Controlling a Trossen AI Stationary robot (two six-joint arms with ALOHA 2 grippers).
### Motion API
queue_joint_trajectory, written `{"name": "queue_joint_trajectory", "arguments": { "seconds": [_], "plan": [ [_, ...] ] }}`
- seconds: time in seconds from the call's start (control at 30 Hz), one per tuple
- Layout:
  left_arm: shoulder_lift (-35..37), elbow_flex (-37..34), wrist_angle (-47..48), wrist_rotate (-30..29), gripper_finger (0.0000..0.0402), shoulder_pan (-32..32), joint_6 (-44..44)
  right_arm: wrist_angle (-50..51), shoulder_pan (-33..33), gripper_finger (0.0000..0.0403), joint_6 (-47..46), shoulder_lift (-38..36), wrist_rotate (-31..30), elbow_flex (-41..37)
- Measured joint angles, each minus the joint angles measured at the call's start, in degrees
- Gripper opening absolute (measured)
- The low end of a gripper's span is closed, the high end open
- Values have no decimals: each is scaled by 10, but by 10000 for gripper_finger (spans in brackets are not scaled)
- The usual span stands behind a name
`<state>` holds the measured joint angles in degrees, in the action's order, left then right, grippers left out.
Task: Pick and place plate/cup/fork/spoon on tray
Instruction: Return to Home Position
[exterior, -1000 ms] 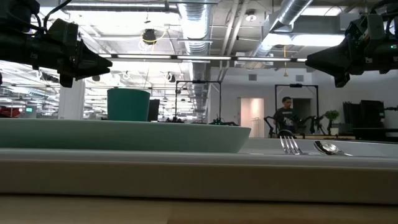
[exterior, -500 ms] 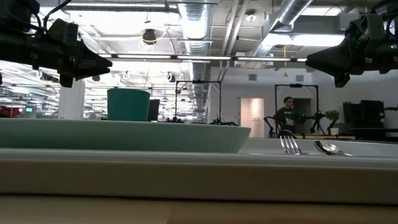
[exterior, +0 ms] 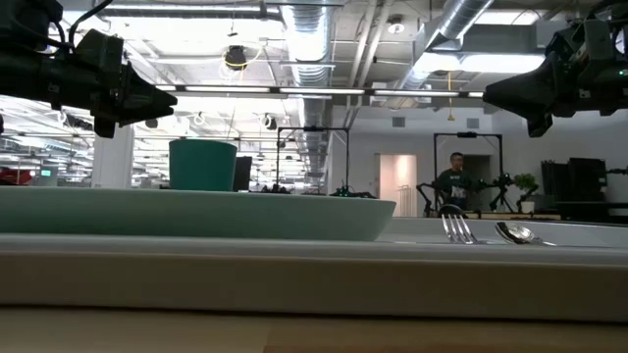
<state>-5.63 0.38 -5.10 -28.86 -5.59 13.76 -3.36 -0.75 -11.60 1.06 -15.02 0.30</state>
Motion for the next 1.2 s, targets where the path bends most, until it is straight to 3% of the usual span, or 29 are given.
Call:
{"name": "queue_joint_trajectory", "arguments": {
  "seconds": [1.2],
  "plan": [
    [0, 0, 0, 0, 123, 0, 0, -1, 0, 108, 0, -9, 0, 0]
  ]
}}
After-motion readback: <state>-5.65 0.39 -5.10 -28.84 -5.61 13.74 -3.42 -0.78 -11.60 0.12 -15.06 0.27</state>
